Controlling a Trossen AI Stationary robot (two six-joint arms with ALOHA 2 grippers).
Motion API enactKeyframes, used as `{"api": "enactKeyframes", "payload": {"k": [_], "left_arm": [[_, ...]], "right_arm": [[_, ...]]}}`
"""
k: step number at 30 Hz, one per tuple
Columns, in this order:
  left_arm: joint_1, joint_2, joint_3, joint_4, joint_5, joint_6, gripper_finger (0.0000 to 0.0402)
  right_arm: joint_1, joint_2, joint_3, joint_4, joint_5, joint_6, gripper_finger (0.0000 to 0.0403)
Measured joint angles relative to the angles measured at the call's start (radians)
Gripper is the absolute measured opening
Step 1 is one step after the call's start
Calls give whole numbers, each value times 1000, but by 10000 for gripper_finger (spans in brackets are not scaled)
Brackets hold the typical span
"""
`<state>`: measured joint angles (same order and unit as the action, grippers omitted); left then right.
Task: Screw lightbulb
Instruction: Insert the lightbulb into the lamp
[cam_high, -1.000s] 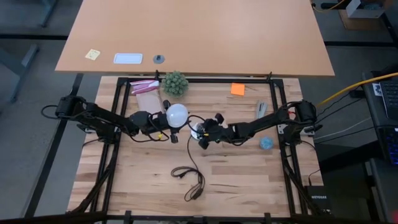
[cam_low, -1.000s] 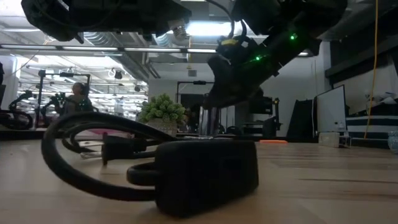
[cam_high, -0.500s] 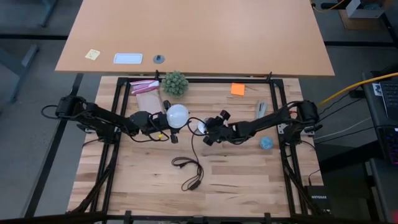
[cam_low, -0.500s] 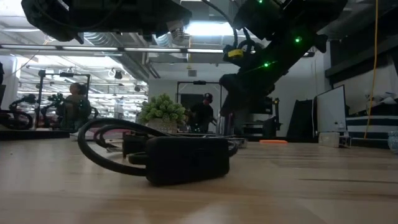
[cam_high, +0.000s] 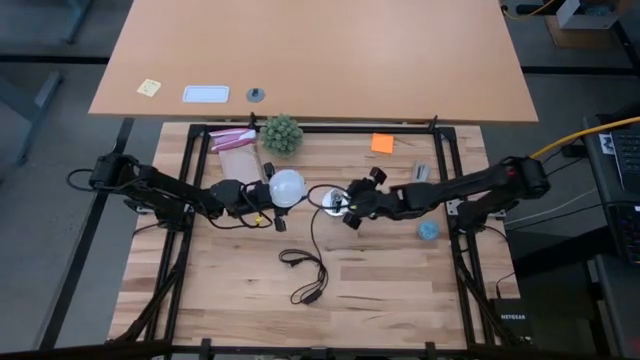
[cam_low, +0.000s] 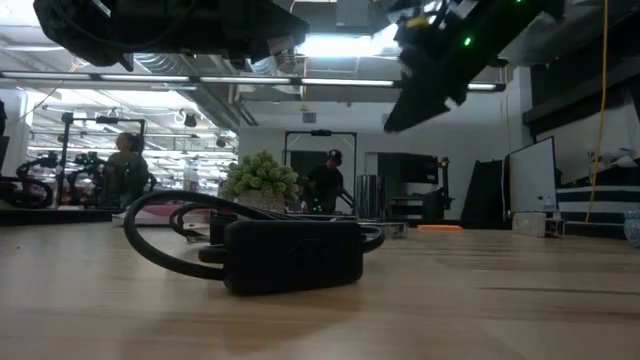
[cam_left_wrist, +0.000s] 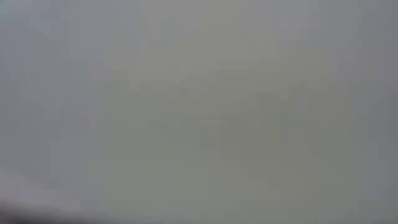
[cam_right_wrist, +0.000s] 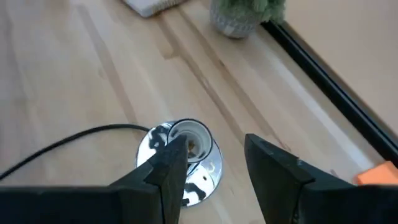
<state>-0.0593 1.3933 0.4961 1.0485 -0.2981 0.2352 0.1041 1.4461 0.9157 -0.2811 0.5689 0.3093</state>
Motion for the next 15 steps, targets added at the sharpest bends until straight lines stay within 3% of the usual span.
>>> {"api": "enactKeyframes", "payload": {"k": [9, 15], "left_arm": [[0, 0, 0, 0, 0, -6, 156], [1, 0, 0, 0, -1, -56, 156]], "right_arm": [[1, -144, 2, -183, -226, 27, 166], [1, -188, 2, -309, -250, 27, 166]]}}
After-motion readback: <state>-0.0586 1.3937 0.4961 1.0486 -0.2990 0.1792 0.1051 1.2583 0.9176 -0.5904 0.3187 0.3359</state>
